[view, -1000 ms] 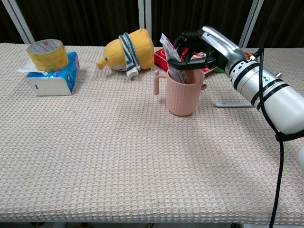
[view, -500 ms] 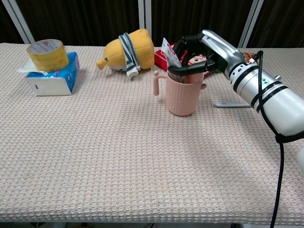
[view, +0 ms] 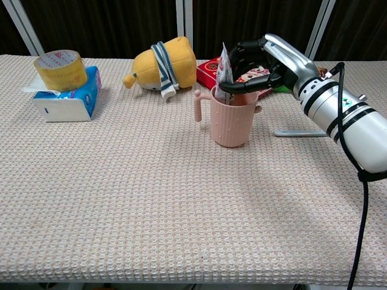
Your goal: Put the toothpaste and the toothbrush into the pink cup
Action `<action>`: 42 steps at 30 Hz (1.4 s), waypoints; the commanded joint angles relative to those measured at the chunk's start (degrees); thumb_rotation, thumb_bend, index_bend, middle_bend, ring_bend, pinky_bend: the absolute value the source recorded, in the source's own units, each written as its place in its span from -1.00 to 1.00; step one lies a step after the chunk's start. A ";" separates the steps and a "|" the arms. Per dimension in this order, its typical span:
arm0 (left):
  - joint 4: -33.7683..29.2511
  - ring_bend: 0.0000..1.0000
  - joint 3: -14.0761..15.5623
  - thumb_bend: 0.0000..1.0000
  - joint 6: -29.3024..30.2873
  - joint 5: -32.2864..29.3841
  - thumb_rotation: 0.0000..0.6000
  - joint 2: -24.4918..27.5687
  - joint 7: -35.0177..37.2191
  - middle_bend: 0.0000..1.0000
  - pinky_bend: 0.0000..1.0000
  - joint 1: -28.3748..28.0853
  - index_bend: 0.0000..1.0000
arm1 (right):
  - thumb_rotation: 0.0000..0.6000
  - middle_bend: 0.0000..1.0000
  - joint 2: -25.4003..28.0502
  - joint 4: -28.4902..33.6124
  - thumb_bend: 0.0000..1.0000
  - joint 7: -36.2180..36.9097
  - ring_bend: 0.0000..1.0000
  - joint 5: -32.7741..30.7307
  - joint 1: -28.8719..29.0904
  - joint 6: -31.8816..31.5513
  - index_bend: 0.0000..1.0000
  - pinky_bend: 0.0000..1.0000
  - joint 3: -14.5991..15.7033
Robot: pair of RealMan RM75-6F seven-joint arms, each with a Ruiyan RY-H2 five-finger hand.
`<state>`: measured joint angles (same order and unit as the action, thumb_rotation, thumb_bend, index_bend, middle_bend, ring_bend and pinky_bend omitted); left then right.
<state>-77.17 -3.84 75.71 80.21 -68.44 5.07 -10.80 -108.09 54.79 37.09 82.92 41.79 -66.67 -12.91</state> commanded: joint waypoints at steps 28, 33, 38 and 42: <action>0.00 -0.76 -0.03 -0.60 -0.21 0.13 1.00 0.17 0.32 -0.74 -0.51 -0.14 -0.66 | 1.00 -0.30 0.52 0.11 -0.89 0.67 -0.61 -0.26 -0.92 -0.57 -0.29 -0.43 -0.26; -0.30 -0.76 -0.10 -0.60 -0.24 0.04 1.00 0.31 0.06 -0.74 -0.51 -0.19 -0.66 | 1.00 -0.39 1.18 0.69 -0.91 0.83 -0.70 0.13 -1.22 -1.28 -0.46 -0.47 -0.21; -0.55 -0.76 -0.14 -0.60 -0.34 -0.04 1.00 0.43 -0.14 -0.74 -0.50 -0.25 -0.66 | 1.00 -0.47 3.72 2.83 -0.95 0.84 -0.74 0.85 -1.75 -2.15 -0.63 -0.48 -0.08; -0.75 -0.76 -0.17 -0.60 -0.35 -0.19 1.00 0.65 -0.29 -0.74 -0.50 -0.20 -0.66 | 1.00 -0.51 7.92 6.87 -0.95 -0.63 -0.77 2.68 -2.90 -5.56 -0.68 -0.48 -0.12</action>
<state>-77.91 -4.01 75.37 80.03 -67.80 4.78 -11.01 -102.17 59.77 37.55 84.54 39.56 -70.55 -13.01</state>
